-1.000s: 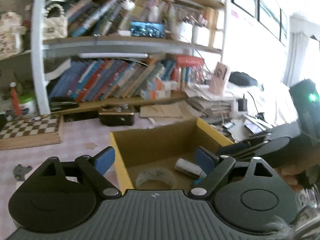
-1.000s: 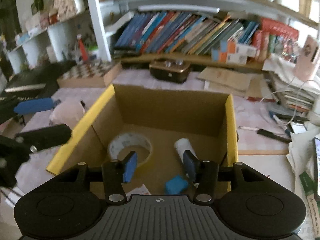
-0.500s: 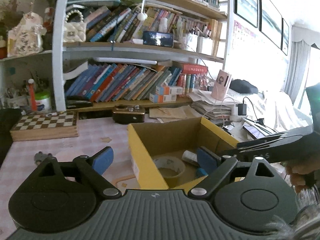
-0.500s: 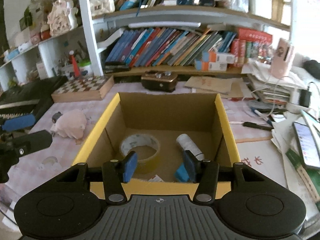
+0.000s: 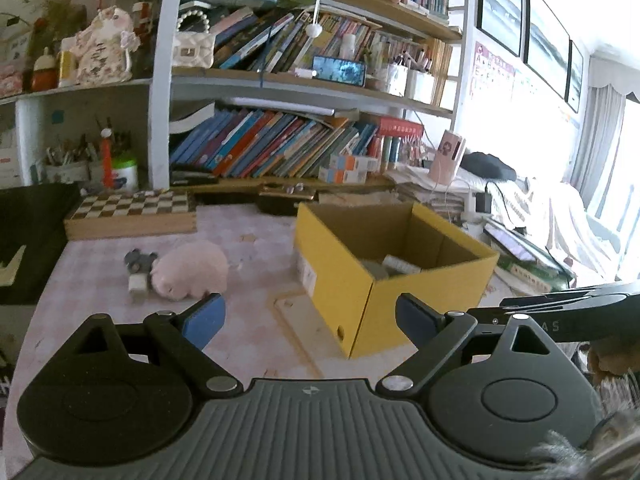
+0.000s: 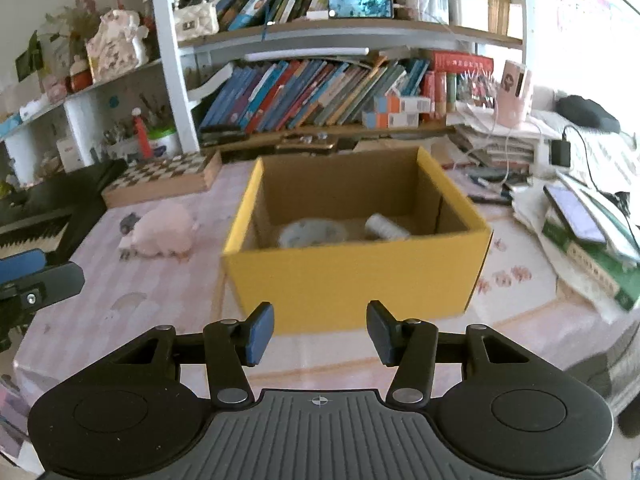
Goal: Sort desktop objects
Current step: 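Withdraw both tools from the box and move back toward the pink pig, then move the left tool toward the white plug while the right tool approaches the pink pig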
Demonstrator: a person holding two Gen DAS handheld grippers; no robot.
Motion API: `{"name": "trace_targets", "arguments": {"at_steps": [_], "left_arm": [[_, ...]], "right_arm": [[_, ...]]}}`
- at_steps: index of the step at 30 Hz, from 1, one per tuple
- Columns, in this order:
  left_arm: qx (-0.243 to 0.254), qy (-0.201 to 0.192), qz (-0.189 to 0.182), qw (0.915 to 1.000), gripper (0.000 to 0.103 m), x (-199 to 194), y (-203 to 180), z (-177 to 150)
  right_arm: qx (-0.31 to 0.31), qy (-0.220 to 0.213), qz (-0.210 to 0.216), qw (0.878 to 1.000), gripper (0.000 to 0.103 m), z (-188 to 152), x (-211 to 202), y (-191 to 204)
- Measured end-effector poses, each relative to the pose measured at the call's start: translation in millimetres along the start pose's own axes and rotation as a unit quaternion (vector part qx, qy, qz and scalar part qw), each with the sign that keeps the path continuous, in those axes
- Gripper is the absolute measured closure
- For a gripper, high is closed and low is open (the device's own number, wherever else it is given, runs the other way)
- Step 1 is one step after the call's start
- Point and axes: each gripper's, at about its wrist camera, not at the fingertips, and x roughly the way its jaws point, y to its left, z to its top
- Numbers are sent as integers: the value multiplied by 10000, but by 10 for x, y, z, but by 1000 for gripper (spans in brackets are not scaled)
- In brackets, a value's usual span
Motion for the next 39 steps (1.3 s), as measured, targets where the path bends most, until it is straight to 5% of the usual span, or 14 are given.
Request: {"name": "trace_targets", "arguments": {"at_steps": [17,39], "left_arm": [[-126,453,329,9983,11,-488,459,-446],[-323,511,1017,9930,4,-633,815,-499]], "right_arm": [[-21,471,347,9983,51,-639,-173,768],[-574,554,779,9938,45,-683,30,1366]]}}
